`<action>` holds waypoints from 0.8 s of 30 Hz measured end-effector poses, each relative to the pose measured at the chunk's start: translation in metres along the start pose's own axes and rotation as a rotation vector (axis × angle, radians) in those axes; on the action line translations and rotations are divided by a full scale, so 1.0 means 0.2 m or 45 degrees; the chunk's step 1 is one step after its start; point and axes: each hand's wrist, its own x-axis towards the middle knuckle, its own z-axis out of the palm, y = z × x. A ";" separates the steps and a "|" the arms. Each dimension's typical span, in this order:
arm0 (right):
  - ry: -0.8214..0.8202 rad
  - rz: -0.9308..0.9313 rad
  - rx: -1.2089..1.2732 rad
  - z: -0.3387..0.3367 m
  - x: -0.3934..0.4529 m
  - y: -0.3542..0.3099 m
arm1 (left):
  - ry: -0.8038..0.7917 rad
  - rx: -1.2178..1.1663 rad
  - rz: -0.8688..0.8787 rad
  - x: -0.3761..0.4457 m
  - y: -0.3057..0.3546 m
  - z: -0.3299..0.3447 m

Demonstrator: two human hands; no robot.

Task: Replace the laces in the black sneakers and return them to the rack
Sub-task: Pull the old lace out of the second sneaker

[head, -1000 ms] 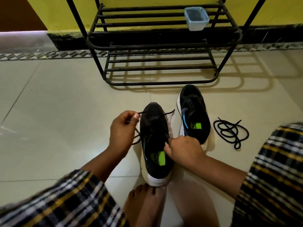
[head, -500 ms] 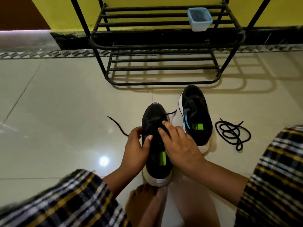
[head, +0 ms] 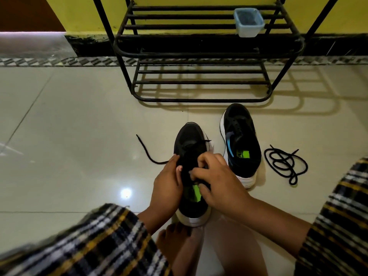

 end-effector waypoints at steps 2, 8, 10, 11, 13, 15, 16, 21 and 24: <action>-0.005 -0.044 0.105 -0.03 0.00 -0.03 | 0.024 0.009 0.013 0.00 -0.01 -0.01; -0.086 0.067 0.776 -0.15 0.05 -0.10 | -0.060 0.180 -0.165 0.01 -0.01 -0.02; -0.175 0.158 0.969 -0.19 0.06 -0.12 | -0.111 0.227 -0.171 0.03 -0.02 -0.02; -0.236 0.212 0.987 -0.20 0.06 -0.13 | -0.135 0.260 -0.166 0.03 -0.02 -0.02; -0.379 0.346 0.854 -0.20 0.06 -0.15 | -0.150 0.302 -0.142 0.04 0.00 -0.02; -0.510 0.484 0.746 -0.20 0.06 -0.15 | -0.140 0.305 -0.111 0.05 0.03 -0.01; -0.545 0.528 0.751 -0.19 0.06 -0.15 | -0.141 0.319 -0.104 0.05 0.04 -0.01; -0.335 0.564 1.183 -0.28 0.07 -0.19 | -0.185 0.322 -0.109 0.04 0.04 -0.01; -0.015 0.458 1.398 -0.35 0.11 -0.18 | -0.179 0.344 -0.102 0.05 0.05 0.00</action>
